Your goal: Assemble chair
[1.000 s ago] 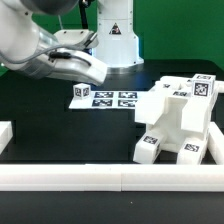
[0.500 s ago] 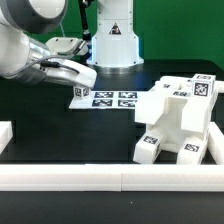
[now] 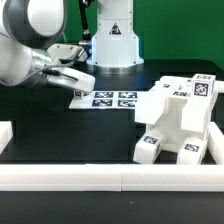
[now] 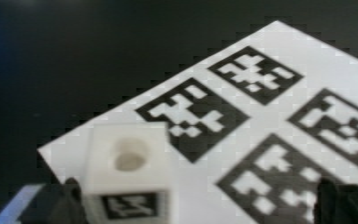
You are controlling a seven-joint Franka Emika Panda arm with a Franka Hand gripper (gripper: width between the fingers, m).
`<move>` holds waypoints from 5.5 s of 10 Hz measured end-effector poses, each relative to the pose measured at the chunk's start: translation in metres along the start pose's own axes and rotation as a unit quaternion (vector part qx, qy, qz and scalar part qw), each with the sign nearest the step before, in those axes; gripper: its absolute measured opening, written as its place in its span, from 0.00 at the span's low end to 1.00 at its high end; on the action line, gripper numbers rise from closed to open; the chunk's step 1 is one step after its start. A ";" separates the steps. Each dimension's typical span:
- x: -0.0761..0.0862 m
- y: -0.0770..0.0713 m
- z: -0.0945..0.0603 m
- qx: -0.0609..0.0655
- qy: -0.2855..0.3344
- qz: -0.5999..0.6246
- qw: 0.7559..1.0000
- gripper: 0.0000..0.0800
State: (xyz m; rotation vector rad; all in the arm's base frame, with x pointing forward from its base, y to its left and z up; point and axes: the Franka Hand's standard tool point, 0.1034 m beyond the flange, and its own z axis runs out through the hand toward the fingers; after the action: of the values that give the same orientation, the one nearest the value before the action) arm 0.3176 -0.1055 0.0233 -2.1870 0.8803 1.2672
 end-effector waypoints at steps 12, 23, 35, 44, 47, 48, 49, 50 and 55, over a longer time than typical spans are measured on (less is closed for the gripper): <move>0.005 0.011 0.015 -0.002 -0.016 0.015 1.000 0.35; -0.008 -0.049 -0.063 -0.002 0.069 -0.059 0.996 0.35; 0.014 -0.065 -0.107 -0.081 0.297 -0.286 0.907 0.35; 0.031 -0.058 -0.099 -0.164 0.388 -0.332 0.844 0.35; 0.034 -0.050 -0.094 -0.169 0.390 -0.330 0.843 0.35; 0.034 -0.049 -0.093 -0.169 0.390 -0.330 0.843 0.35; 0.034 -0.049 -0.093 -0.169 0.390 -0.329 0.843 0.35; 0.035 -0.049 -0.093 -0.170 0.390 -0.329 0.843 0.35; 0.039 -0.033 -0.096 -0.169 0.455 -0.316 0.815 0.35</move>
Offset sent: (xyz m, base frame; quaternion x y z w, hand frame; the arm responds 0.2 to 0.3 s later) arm -0.0170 0.0106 -0.0140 0.0103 0.0053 0.0232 0.9997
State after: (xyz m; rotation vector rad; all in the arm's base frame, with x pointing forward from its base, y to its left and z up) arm 0.4122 -0.1579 0.0367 -3.0325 0.1099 -0.0147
